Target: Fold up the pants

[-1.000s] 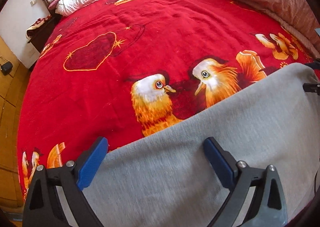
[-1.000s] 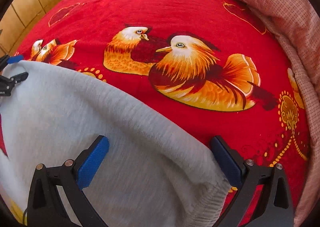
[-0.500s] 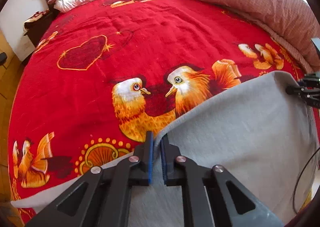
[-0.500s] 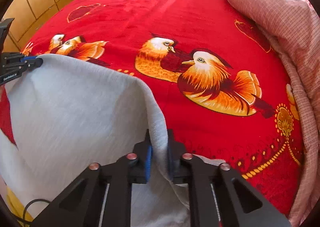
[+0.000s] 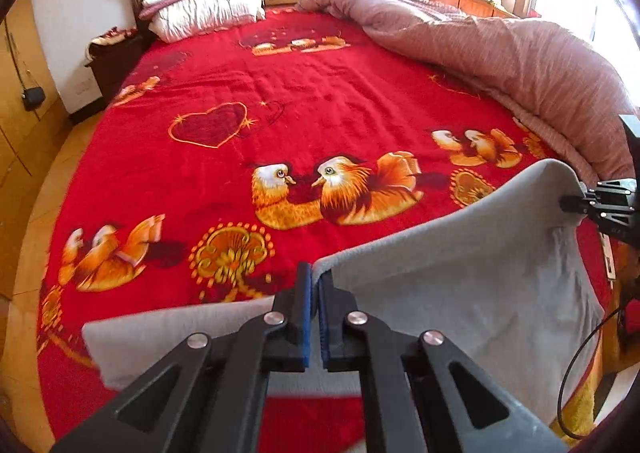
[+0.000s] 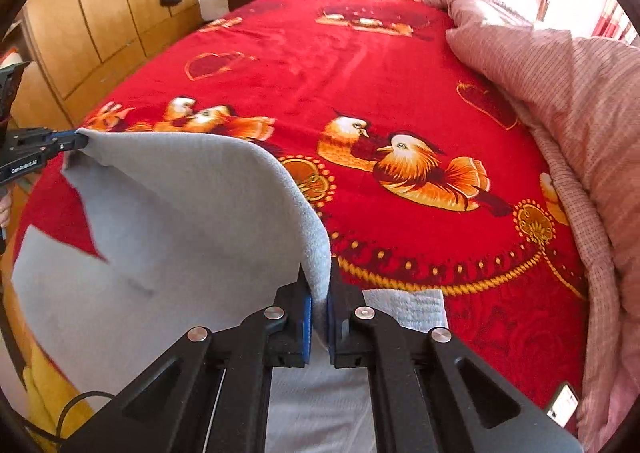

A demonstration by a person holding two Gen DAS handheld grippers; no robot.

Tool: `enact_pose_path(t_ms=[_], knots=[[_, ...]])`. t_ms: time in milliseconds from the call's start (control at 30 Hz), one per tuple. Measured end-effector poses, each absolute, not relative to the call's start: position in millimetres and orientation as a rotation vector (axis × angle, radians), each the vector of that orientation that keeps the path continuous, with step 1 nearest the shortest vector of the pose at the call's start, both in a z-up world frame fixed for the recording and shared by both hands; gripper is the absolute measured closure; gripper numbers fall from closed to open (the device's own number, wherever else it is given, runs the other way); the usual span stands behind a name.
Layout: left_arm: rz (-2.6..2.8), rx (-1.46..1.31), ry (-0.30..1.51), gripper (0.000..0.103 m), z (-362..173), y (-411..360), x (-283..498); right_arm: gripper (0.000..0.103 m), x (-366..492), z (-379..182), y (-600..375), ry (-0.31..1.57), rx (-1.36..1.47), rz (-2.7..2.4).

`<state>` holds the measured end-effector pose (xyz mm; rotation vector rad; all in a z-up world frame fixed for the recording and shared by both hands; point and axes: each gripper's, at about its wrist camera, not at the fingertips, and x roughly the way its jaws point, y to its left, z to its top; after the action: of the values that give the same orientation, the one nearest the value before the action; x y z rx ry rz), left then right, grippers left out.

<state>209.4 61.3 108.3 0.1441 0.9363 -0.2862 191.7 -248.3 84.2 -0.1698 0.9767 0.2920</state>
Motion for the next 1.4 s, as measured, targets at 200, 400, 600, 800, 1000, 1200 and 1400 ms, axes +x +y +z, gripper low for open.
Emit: enact_pose_path(t_ms=[200,400,600,800,1000,1200,1400], knots=[[-0.268,0.151,0.895,0.100,128.7,61.7,143.8,0.097,140.3,94.1,-244.2,0.920,-0.197,0.304],[-0.236,0.121,0.864,0.100,132.7,61.3,79.4,0.097,90.6,90.2,-244.2,0.894,-0.208,0.336],[-0.205,0.113,0.879,0.100,114.8,53.5,21.4,0.097,49.4,74.1,-250.4,0.912,-0.249,0.360],[-0.183,0.088,0.905,0.100,87.8,52.3,-19.1,0.097,25.6,47.1,-253.6,0.955,-0.276,0.352],[-0.175,0.089,0.946,0.100,60.1,54.5,-37.5,0.097,17.2,20.1,-250.6,1.000,-0.295,0.327],[-0.179,0.055,0.978,0.100,42.5,58.0,-41.3,0.095,17.6,6.2,-253.5,1.029,-0.266,0.309],[-0.165,0.048,0.990,0.097,30.3,56.6,-43.6,0.092,16.3,-1.9,-251.7,1.032,-0.260,0.296]])
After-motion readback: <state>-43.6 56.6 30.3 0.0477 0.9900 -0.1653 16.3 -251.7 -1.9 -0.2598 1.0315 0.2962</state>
